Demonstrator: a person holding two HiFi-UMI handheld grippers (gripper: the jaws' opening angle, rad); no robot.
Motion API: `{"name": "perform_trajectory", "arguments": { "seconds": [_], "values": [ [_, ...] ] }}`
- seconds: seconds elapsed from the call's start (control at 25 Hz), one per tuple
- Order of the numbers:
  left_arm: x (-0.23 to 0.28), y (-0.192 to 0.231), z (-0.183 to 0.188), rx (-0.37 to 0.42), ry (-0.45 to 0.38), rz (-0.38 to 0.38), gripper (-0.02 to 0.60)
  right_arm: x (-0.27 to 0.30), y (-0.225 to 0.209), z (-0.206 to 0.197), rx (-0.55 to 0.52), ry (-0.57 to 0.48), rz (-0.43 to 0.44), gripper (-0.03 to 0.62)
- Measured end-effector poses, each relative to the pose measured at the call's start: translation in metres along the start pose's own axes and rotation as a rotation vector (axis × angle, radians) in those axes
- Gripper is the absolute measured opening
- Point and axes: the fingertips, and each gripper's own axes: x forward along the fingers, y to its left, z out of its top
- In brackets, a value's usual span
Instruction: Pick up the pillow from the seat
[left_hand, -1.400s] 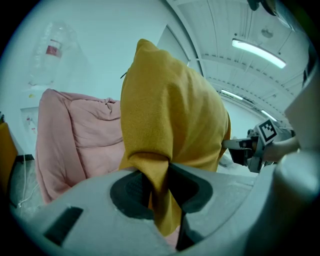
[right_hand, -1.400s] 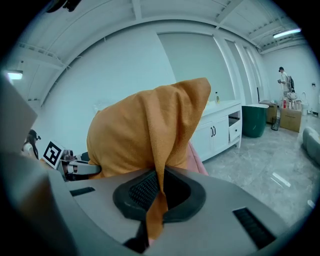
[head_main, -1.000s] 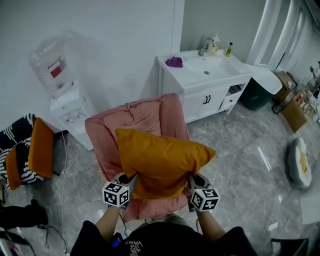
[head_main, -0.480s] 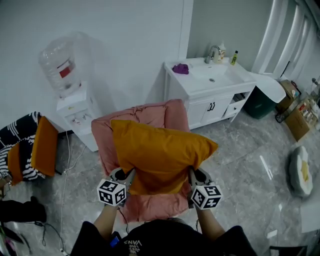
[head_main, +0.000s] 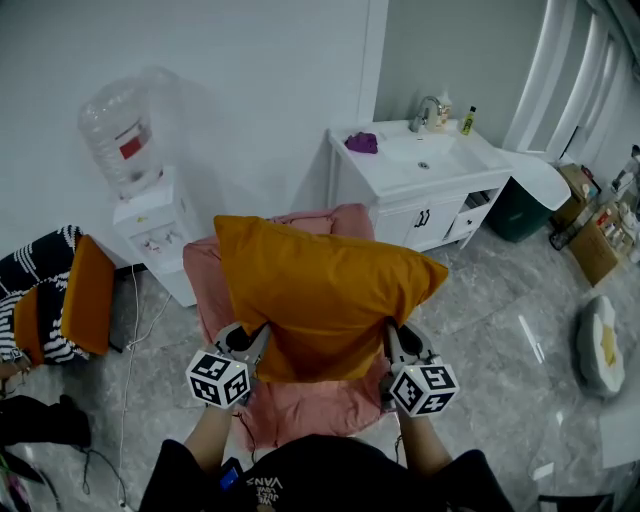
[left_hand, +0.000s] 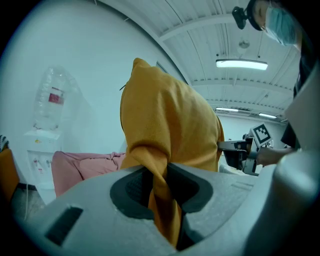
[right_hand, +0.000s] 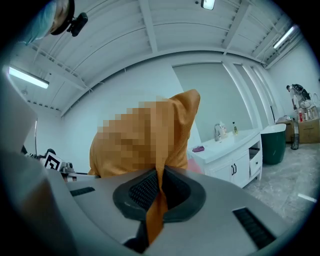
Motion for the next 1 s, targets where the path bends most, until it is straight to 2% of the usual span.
{"name": "perform_trajectory", "arguments": {
  "seconds": [0.56, 1.0],
  "values": [
    [-0.002, 0.006, 0.073, 0.047, -0.136, -0.01, 0.087, 0.013, 0.016, 0.071, -0.045, -0.134, 0.054, 0.011],
    [-0.017, -0.003, 0.15, 0.132, -0.298, -0.03, 0.087, 0.011, 0.034, 0.143, -0.102, -0.282, 0.102, 0.011]
  ]
}}
